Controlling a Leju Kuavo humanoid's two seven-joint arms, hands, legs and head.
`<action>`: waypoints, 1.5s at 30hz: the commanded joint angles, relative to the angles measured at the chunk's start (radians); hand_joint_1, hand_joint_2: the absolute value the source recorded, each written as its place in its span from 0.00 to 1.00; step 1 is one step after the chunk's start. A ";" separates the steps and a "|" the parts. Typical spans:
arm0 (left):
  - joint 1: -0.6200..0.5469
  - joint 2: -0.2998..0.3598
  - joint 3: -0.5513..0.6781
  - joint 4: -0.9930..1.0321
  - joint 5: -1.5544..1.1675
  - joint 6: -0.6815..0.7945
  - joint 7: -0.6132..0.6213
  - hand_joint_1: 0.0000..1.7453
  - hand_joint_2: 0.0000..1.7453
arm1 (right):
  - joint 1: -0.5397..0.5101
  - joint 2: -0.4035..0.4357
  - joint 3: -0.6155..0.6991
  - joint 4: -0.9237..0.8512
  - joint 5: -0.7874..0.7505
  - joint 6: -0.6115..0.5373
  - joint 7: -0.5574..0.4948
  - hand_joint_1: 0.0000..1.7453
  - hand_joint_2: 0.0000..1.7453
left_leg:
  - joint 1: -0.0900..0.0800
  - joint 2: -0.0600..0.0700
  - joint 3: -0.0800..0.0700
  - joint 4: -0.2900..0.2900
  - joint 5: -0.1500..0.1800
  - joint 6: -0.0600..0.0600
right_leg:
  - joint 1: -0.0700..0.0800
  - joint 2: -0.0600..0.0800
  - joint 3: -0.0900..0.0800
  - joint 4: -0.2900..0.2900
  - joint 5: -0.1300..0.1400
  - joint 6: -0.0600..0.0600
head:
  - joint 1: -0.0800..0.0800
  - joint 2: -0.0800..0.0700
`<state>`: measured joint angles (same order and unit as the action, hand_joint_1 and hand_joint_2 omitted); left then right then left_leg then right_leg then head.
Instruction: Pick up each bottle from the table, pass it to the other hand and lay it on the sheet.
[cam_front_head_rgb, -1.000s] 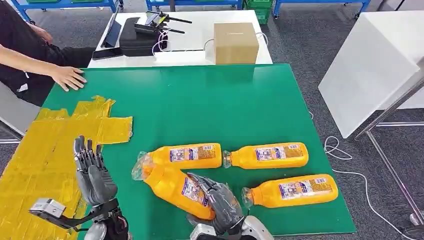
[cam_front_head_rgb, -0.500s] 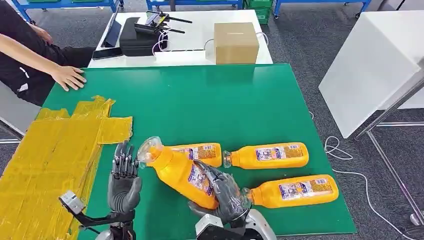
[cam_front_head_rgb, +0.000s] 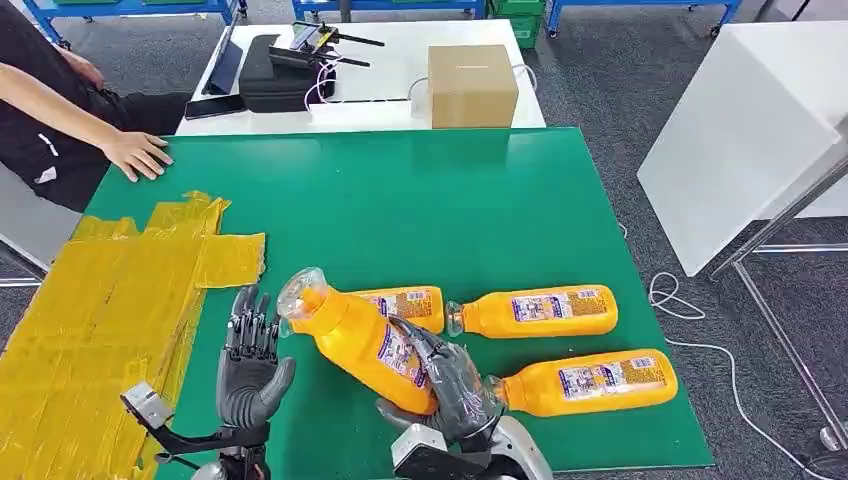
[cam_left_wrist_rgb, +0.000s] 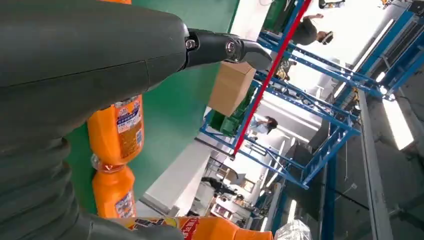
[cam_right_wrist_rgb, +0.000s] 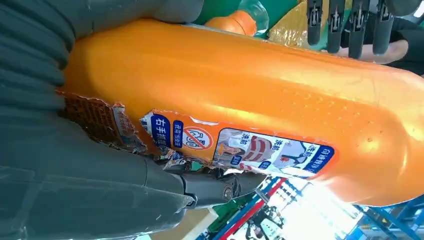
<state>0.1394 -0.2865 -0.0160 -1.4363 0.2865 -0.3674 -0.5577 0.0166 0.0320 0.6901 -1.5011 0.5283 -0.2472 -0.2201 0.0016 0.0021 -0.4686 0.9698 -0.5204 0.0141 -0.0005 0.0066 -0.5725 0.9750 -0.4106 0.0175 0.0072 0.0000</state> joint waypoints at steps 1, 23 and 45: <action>-0.015 0.033 -0.030 0.057 -0.003 -0.023 0.009 0.00 1.00 | -0.039 0.010 -0.030 0.046 -0.007 0.008 -0.008 1.00 1.00 | 0.001 0.000 0.002 -0.002 0.000 -0.001 | 0.001 0.000 0.002 -0.002 0.000 0.000 | 0.000 0.000; -0.061 0.051 -0.094 0.107 0.042 -0.186 0.009 0.00 1.00 | -0.240 0.120 0.054 0.369 0.008 0.133 0.039 1.00 1.00 | 0.001 0.001 0.003 -0.002 0.001 -0.001 | 0.001 0.001 0.003 -0.002 0.001 0.000 | 0.000 0.000; -0.103 0.059 -0.052 0.171 0.000 -0.124 0.003 0.00 1.00 | -0.348 0.172 0.329 0.540 0.083 0.222 0.046 1.00 1.00 | 0.001 0.000 0.004 -0.003 0.001 -0.001 | 0.002 0.000 0.003 -0.003 0.001 0.000 | 0.000 0.000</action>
<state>0.0859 -0.2560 -0.0744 -1.3531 0.3075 -0.5111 -0.5585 -0.2670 0.2144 0.8481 -1.0666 0.5875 -0.0610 -0.1560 0.0020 0.0022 -0.4684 0.9698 -0.5197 0.0135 0.0006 0.0066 -0.5730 0.9758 -0.4105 0.0174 0.0072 0.0000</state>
